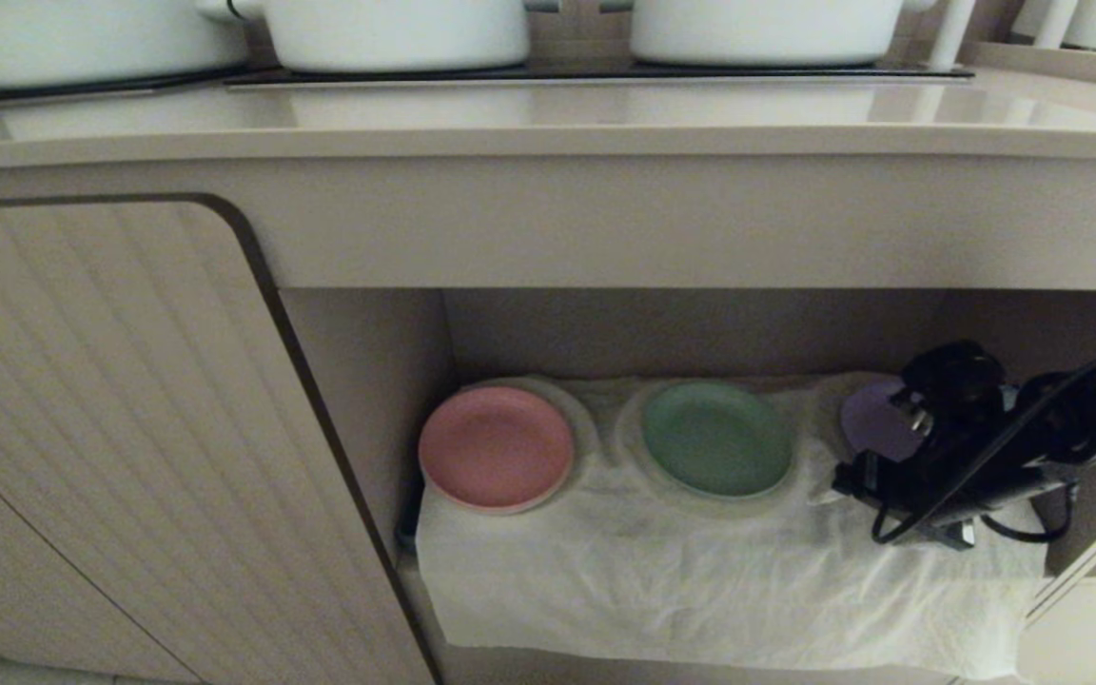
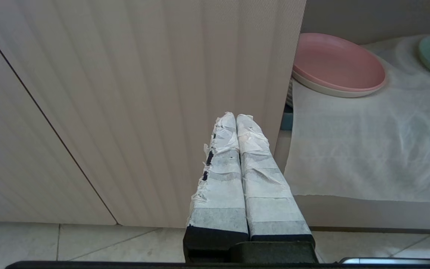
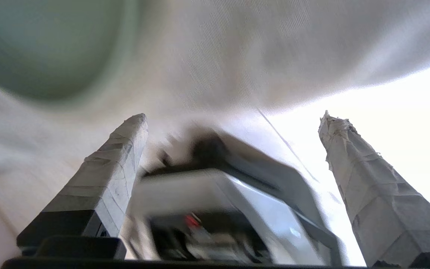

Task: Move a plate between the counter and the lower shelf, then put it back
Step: Pick up the plate in the cupboard

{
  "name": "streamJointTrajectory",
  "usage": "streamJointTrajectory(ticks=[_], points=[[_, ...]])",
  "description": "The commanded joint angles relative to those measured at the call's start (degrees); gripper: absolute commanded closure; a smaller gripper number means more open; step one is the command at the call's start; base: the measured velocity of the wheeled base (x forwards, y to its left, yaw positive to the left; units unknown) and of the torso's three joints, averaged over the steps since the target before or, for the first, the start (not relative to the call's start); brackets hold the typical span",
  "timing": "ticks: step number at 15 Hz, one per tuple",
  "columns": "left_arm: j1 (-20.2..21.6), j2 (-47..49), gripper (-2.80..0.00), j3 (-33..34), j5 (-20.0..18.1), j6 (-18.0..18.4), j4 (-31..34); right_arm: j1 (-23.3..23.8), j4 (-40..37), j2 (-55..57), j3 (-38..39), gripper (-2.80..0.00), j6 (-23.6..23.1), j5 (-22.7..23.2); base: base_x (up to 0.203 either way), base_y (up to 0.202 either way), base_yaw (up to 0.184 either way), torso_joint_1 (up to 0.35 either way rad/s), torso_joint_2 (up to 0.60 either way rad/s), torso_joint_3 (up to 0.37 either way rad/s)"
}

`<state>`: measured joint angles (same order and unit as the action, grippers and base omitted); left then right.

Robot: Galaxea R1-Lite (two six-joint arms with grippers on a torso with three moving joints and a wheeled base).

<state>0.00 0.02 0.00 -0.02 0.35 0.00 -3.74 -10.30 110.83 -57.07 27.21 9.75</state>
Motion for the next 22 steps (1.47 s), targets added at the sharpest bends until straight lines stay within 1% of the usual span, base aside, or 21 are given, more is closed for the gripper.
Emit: streamJointTrajectory(ticks=[1,4,6,7,9,10,13,14,15,17,18,20,22], points=[[0.0,-0.02,0.0,0.0,0.02,0.06,0.0,0.43,-1.84,-3.0,1.0,-2.8,-1.45,0.09,0.0,0.0,0.0,0.0,0.0,0.0],[0.0,-0.02,0.0,0.0,0.02,0.0,0.0,1.38,-4.82,-6.45,4.22,-2.8,-5.84,0.09,0.0,0.0,0.0,0.0,0.0,0.0],[0.0,-0.02,0.0,0.0,0.02,0.0,0.0,2.1,-5.37,-8.45,6.41,-2.8,-8.27,0.09,0.0,0.0,0.0,0.0,0.0,0.0],[0.0,-0.02,0.0,0.0,0.02,0.03,-0.03,2.4,-5.35,-9.38,7.69,0.0,-8.97,0.09,0.0,0.0,0.0,0.0,0.0,0.0],[0.0,-0.02,0.0,0.0,0.02,0.01,-0.09,2.76,-5.77,-11.03,9.46,0.0,-9.38,0.09,0.0,0.0,0.0,0.0,0.0,0.0],[0.0,-0.02,0.0,0.0,0.02,0.06,0.0,2.71,-7.47,-12.07,10.27,0.0,-9.43,0.09,0.0,0.0,0.0,0.0,0.0,0.0],[0.0,-0.02,0.0,0.0,0.02,0.0,0.0,2.69,-15.98,-15.61,11.09,0.0,-11.39,-0.1,0.0,0.0,0.0,0.0,0.0,0.0],[0.0,-0.02,0.0,0.0,0.02,0.01,0.0,2.69,-18.74,-17.16,11.28,0.0,-12.75,-0.74,0.0,0.0,0.0,0.0,0.0,0.0],[0.0,-0.02,0.0,0.0,0.02,0.04,-0.04,2.68,-21.25,-18.65,11.63,0.0,-14.55,-2.42,0.0,0.0,0.0,0.0,0.0,0.0],[0.0,-0.02,0.0,0.0,0.02,0.08,0.0,2.68,-25.01,-22.13,13.87,0.0,-21.21,-7.13,0.0,0.0,0.0,0.0,0.0,0.0],[0.0,-0.02,0.0,0.0,0.02,0.0,0.0,2.68,-25.69,-24.04,15.4,0.0,-23.57,-8.5,0.0,0.0,0.0,0.0,0.0,0.0],[0.0,-0.02,0.0,0.0,0.02,0.0,-0.04,2.68,-26.24,-28.39,19.35,0.0,-27.27,-9.76,0.0,0.0,0.0,0.0,0.0,0.0],[0.0,-0.02,0.0,0.0,0.02,0.0,-0.01,2.68,-27.59,-32.78,22.38,0.0,-29.18,-9.96,0.0,0.0,0.0,0.0,0.0,0.0]])
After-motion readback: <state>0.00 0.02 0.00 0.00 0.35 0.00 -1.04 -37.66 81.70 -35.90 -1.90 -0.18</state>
